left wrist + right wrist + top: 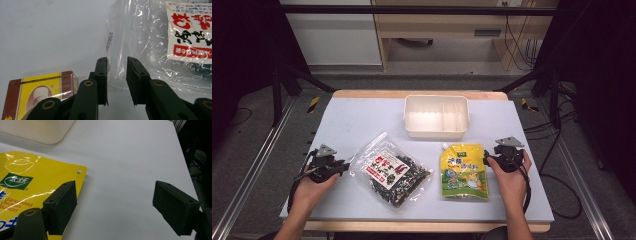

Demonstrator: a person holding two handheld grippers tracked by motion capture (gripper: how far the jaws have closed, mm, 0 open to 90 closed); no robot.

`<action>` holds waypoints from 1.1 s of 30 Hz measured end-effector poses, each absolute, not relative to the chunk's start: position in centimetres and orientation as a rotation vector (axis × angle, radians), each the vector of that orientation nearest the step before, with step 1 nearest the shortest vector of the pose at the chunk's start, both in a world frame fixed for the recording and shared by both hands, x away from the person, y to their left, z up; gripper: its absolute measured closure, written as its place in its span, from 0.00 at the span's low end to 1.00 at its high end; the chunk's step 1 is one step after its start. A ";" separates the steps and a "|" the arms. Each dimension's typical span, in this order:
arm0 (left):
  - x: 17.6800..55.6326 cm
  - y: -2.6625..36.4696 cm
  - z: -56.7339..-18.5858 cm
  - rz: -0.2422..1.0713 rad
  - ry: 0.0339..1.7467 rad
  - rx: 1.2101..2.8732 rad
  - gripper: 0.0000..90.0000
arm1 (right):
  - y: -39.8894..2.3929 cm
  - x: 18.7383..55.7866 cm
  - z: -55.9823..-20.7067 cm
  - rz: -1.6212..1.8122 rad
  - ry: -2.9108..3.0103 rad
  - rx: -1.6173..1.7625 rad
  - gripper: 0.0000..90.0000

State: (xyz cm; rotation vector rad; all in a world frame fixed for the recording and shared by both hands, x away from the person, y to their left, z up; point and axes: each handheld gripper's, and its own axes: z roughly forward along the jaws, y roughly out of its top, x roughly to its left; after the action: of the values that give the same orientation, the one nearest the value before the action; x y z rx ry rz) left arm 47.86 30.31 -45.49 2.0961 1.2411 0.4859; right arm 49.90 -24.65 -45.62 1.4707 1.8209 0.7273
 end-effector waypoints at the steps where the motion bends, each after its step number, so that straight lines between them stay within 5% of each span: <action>1: 47.9 30.3 -45.5 0.483 1.238 2.107 0.79 | -24.6 49.9 -45.6 0.728 1.821 1.472 0.22; 33: 48.9 30.0 -46.5 0.477 1.302 2.136 0.82 | -24.4 50.0 -45.6 0.729 1.823 1.453 0.22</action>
State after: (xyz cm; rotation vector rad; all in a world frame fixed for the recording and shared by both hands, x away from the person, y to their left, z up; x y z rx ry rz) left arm 48.91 30.01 -46.50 2.1363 1.3020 0.4774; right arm 49.98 -24.44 -45.62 1.4534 1.8231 0.7287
